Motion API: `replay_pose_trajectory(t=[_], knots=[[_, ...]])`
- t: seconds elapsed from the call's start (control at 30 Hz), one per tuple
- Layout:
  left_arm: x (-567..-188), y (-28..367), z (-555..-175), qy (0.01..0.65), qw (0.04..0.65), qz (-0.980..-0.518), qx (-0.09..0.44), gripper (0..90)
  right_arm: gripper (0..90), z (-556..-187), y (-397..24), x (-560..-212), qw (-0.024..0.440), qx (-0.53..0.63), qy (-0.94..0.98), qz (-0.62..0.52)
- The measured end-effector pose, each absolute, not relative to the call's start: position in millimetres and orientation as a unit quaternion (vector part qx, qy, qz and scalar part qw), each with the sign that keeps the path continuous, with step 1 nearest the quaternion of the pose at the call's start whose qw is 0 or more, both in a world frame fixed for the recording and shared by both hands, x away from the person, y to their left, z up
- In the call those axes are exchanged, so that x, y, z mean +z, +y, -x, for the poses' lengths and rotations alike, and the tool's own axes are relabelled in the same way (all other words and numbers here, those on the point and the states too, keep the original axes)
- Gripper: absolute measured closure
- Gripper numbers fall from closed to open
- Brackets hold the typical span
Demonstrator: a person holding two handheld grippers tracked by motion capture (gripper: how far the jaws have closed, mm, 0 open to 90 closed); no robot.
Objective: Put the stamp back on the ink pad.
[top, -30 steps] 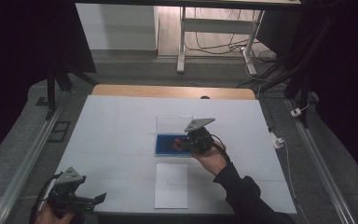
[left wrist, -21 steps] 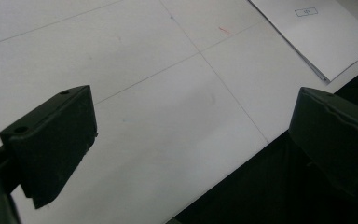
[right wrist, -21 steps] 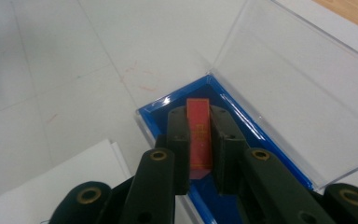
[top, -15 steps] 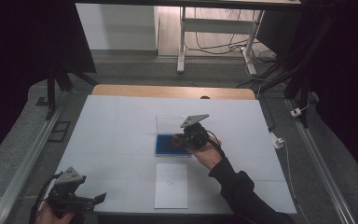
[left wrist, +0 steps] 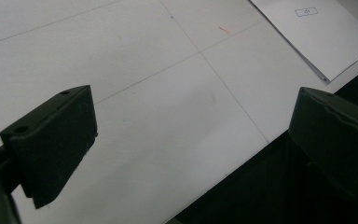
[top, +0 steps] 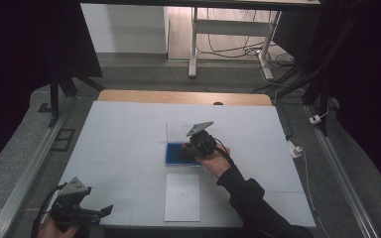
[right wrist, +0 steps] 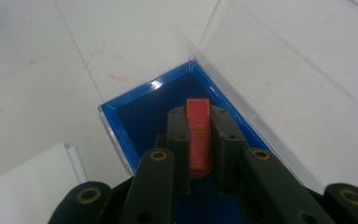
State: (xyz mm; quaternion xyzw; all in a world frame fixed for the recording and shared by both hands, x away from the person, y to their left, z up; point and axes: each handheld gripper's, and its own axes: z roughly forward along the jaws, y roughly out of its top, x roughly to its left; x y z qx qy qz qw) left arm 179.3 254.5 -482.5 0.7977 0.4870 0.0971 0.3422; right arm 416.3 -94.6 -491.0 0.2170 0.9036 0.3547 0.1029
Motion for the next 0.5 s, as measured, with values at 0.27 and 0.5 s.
replay_pose_trajectory(t=[0.27,0.5], knots=[[-482.5,254.4,-179.3,0.487,0.342,-0.798,0.097,1.5,79.5,-417.5,-91.2,-495.2,0.102,0.350,0.905,-0.221],[-482.5,254.3,-179.3,0.486,0.342,-0.798,0.097,1.6,79.1,-418.1,-91.5,-494.7,0.104,0.347,0.906,-0.218]])
